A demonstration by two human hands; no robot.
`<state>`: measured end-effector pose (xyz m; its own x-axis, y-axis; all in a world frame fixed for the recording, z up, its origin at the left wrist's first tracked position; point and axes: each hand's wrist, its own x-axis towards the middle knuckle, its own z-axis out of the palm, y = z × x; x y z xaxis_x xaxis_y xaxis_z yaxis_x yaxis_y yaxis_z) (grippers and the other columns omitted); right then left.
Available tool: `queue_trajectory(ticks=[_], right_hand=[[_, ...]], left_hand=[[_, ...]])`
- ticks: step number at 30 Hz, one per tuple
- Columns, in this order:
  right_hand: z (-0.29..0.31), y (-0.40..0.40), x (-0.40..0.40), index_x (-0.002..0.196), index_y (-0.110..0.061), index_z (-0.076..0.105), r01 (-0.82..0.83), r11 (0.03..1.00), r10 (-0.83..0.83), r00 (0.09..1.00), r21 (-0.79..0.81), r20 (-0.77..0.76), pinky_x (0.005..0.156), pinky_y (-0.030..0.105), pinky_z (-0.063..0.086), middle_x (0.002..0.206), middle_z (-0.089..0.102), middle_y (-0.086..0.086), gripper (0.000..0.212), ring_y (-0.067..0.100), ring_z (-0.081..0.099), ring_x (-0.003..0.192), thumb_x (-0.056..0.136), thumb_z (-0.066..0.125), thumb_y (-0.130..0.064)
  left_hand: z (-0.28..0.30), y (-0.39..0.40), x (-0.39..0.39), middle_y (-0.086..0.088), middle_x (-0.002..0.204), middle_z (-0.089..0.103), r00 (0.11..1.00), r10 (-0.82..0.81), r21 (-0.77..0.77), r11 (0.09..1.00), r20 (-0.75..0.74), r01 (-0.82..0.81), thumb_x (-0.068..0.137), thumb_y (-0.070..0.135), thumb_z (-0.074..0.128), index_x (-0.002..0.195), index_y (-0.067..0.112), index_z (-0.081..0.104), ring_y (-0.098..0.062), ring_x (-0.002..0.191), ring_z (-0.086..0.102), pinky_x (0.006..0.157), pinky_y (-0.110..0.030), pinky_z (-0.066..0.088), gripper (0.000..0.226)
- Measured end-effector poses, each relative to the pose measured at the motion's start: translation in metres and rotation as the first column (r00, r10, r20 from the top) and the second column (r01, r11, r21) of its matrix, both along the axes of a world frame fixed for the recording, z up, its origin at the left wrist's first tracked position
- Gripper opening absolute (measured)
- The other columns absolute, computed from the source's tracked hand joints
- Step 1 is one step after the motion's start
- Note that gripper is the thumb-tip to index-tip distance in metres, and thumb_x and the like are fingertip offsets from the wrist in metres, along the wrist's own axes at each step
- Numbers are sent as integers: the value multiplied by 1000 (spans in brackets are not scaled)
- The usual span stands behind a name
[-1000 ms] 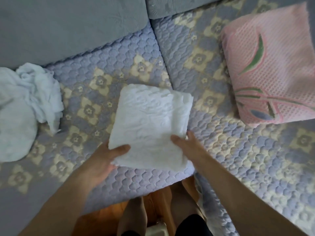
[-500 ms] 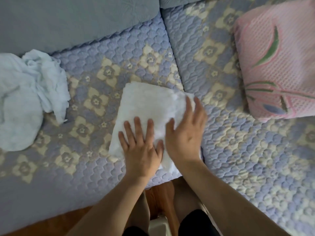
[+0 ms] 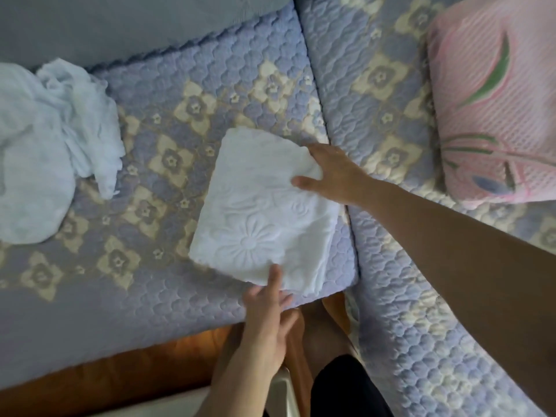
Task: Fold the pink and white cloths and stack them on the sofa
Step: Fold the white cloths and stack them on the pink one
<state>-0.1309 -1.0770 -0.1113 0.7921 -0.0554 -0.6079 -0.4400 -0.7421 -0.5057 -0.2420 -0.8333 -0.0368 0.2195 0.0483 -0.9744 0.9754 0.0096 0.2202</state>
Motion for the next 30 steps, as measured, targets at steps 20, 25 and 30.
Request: queue_trajectory(ticks=[20, 25, 30], right_hand=[[236, -95, -103, 116, -12, 68, 683, 58, -847, 420, 728, -326, 70, 34, 61, 108, 74, 14, 31, 26, 74, 88, 86, 66, -10], [318, -204, -100, 141, -4, 47, 508, 236, -953, 288, 828, 95, 98, 53, 53, 133, 63, 18, 50, 37, 64, 117, 94, 63, -6], [277, -196, -132, 129, -12, 60, 669, 127, -985, 0, 732, 171, 97, 55, 53, 117, 73, 4, 43, 27, 71, 107, 88, 71, -5]], left_hand=[[151, -102, 127, -1, 90, 75, 914, -188, -443, 828, 360, 345, 96, 18, 51, 88, 17, 79, -13, 81, 72, 68, -23, 58, 29], [188, -230, 160, -8, 130, 67, 742, -165, -443, 711, 650, 546, 95, 15, 57, 136, 6, 57, -23, 121, 64, 96, -32, 53, 42], [195, -328, 216, -12, 105, 73, 577, -292, -269, 668, 763, 694, 86, 0, 62, 125, -5, 61, -24, 90, 73, 72, -30, 59, 40]])
